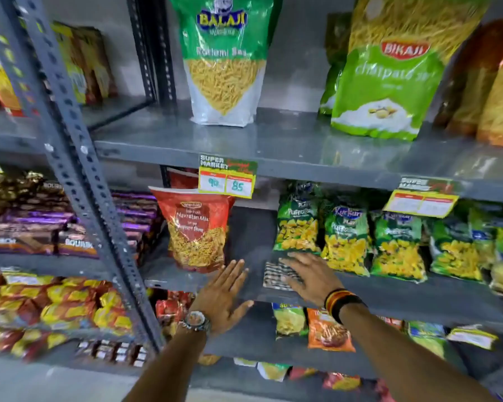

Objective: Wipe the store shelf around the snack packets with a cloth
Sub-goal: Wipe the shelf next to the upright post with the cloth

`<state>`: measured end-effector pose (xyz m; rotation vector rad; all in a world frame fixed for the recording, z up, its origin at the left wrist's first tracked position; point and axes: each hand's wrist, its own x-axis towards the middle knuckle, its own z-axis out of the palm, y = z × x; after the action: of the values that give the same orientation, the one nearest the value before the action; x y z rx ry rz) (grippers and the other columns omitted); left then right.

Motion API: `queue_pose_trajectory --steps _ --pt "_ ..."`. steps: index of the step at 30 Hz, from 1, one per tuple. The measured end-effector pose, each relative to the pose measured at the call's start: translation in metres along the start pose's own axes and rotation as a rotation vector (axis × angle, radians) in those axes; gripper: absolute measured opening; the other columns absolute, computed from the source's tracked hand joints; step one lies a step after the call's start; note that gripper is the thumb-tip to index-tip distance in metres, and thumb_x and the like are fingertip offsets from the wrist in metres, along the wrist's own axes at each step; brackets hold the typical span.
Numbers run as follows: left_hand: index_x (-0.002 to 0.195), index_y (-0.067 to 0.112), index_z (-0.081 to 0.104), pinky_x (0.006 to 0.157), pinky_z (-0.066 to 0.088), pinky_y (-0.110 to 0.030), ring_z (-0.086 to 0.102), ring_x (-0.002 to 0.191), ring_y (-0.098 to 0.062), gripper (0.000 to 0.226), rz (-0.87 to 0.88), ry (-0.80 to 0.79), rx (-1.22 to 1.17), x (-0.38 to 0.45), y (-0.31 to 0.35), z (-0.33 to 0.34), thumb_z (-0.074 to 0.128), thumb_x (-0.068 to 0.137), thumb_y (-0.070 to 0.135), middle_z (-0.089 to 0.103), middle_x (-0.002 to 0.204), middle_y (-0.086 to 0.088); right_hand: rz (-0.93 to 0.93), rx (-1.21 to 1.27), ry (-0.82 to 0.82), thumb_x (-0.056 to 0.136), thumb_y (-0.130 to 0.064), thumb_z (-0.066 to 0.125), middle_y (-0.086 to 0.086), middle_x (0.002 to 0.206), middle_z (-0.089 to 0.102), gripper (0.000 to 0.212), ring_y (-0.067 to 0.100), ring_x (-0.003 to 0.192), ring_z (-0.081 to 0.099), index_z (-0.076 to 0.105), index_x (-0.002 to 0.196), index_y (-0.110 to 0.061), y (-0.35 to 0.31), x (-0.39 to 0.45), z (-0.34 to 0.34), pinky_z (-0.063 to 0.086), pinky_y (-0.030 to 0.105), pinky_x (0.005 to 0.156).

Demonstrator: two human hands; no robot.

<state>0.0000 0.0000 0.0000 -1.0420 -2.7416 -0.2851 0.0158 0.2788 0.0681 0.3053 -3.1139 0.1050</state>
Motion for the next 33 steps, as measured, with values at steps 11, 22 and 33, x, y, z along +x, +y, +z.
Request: queue_pose_trajectory --steps 11,22,33 --pt "0.155 -0.001 0.04 0.122 0.036 -0.051 0.037 0.151 -0.034 0.065 0.065 -0.064 0.159 0.024 -0.017 0.054 0.042 0.103 0.038 0.039 0.163 -0.017 -0.011 0.128 0.109 0.089 -0.07 0.032 -0.012 0.143 0.046 0.057 0.021 0.122 0.046 0.043 0.139 -0.047 0.009 0.031 0.071 0.037 0.043 0.097" --pt "0.164 0.013 0.002 0.13 0.01 -0.045 -0.01 0.16 -0.019 0.072 0.017 -0.212 0.059 0.014 -0.004 0.018 0.023 0.106 0.05 0.0 0.173 -0.004 -0.027 0.161 0.133 0.097 -0.05 0.04 -0.007 0.121 0.055 0.043 0.02 0.111 0.055 0.05 0.137 -0.04 -0.002 0.021 0.069 0.043 0.033 0.094" --pt "0.157 0.002 0.037 0.128 0.018 -0.056 0.023 0.158 -0.034 0.059 0.147 0.389 0.257 -0.037 -0.052 -0.22 0.037 0.108 0.034 0.029 0.169 -0.014 -0.385 0.463 0.416 0.097 -0.055 0.042 -0.022 0.121 0.046 0.045 -0.006 0.112 0.04 0.038 0.141 -0.048 -0.109 -0.018 -0.097 0.035 0.02 0.099"
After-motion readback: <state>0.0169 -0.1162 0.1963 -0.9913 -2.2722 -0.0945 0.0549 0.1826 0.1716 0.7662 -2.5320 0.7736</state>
